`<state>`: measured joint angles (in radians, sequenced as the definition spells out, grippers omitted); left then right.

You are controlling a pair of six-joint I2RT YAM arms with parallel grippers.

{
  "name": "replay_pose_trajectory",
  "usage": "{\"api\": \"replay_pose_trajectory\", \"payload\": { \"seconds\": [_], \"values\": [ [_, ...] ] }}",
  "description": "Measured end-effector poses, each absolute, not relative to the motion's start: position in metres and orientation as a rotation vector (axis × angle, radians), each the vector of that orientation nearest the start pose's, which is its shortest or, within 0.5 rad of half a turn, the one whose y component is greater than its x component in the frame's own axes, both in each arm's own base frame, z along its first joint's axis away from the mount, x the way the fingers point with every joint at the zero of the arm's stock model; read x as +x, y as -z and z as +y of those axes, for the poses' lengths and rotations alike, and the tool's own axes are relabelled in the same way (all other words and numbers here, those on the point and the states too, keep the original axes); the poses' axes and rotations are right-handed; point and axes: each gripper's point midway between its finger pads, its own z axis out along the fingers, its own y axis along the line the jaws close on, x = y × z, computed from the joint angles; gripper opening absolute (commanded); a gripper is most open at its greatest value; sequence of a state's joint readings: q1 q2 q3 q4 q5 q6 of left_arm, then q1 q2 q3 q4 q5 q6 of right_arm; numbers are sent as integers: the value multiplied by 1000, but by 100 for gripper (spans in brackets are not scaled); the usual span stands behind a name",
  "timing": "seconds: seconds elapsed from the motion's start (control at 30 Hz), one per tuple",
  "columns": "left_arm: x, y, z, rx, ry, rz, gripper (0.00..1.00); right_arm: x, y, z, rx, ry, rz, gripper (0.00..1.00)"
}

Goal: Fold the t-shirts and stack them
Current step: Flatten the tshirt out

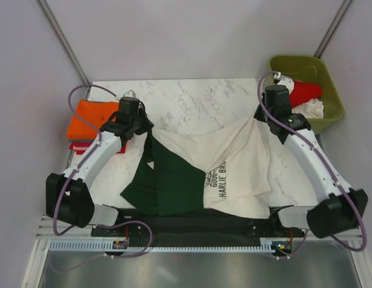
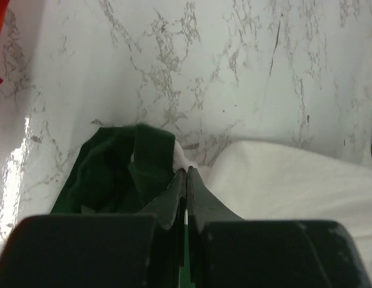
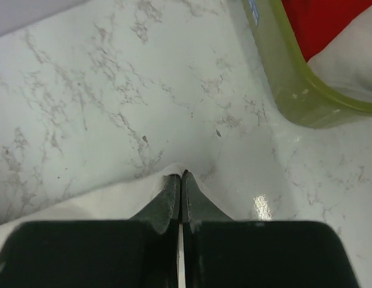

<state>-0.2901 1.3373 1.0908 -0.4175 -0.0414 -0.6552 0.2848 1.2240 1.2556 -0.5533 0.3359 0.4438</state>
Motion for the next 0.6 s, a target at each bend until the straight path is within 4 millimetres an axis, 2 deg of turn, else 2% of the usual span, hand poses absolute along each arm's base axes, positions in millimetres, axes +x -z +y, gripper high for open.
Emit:
{"api": "replay_pose_trajectory", "payload": {
  "seconds": [0.03,0.1,0.17,0.27,0.3,0.33,0.37,0.4,0.43,0.47,0.53,0.6],
  "values": [
    [372,-179,-128,-453,446,2248,2,376,-258,60,391,-91,2066,0],
    [386,-174,-127,-476,421,2232,2,395,-229,49,465,-82,2122,0],
    [409,-186,-127,-494,408,2183,2,416,-212,35,550,-88,2147,0],
    [452,-217,-128,-523,420,2083,2,457,-214,23,647,-133,2110,0],
    [469,-228,-128,-540,434,2045,11,473,-219,20,674,-158,2083,0],
    [485,-238,-126,-555,445,2012,23,489,-226,19,693,-189,2058,21],
    [499,-246,-123,-572,456,1981,42,503,-232,19,705,-227,2030,38],
    [512,-254,-120,-584,469,1953,85,516,-239,20,706,-259,2004,50],
    [521,-260,-117,-594,475,1933,92,524,-245,21,707,-285,1983,57],
    [528,-264,-114,-605,483,1917,100,531,-252,24,697,-316,1964,59],
    [535,-271,-107,-620,487,1895,100,534,-257,30,677,-361,1952,59],
    [533,-274,-107,-617,499,1896,100,533,-260,36,655,-399,1945,59]
  ]
}}
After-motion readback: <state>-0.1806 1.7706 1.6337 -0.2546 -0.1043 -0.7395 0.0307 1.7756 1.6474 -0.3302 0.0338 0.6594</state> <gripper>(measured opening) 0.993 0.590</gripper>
